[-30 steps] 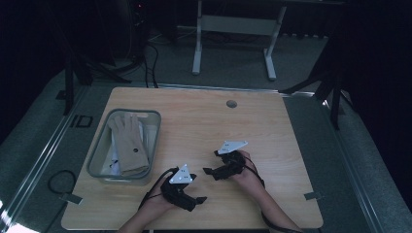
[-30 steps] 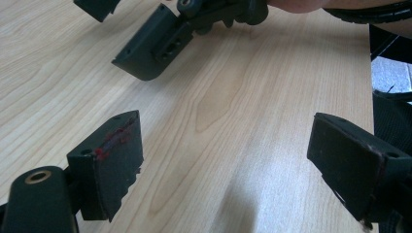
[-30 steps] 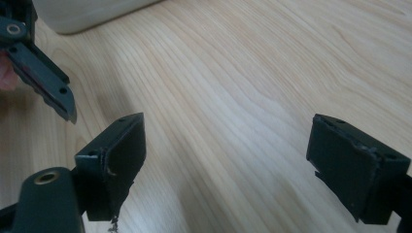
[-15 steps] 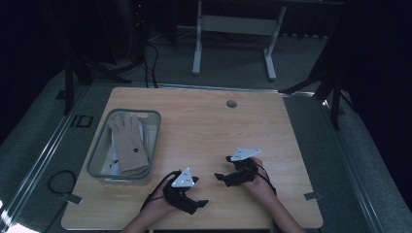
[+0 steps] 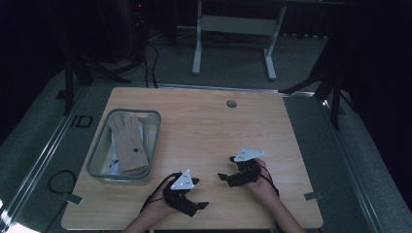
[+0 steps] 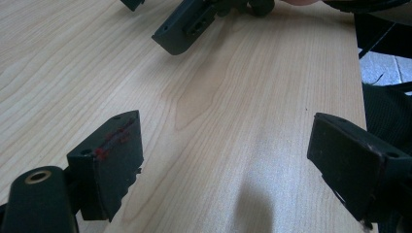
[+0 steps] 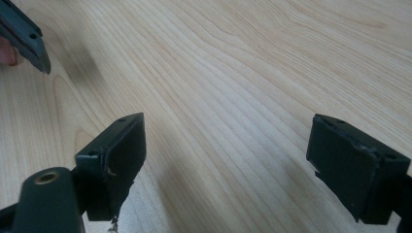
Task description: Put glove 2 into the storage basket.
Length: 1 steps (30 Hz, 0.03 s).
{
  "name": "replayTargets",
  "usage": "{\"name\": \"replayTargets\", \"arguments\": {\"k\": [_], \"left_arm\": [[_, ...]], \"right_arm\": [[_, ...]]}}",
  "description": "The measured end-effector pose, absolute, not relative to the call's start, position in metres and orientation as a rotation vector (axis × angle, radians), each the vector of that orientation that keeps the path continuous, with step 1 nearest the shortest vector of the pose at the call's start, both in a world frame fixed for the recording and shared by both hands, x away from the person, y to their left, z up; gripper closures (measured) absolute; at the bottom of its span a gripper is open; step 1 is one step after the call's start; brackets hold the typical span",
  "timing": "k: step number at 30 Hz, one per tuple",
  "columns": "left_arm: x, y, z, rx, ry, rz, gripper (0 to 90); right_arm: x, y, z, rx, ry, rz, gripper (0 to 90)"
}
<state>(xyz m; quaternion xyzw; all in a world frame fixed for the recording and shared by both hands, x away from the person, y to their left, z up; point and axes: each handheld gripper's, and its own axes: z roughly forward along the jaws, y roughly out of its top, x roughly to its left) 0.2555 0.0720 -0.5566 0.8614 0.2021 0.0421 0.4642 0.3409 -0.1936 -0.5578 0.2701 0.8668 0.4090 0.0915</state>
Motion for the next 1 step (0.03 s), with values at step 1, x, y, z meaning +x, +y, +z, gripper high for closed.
{"name": "replayTargets", "arguments": {"k": [1], "left_arm": [[0.2555, 0.0721, -0.5566, 2.117, 0.495, 0.105, 13.0]], "right_arm": [[0.3410, -0.1939, -0.5581, 0.806, 2.571, 1.220, 14.2]]}}
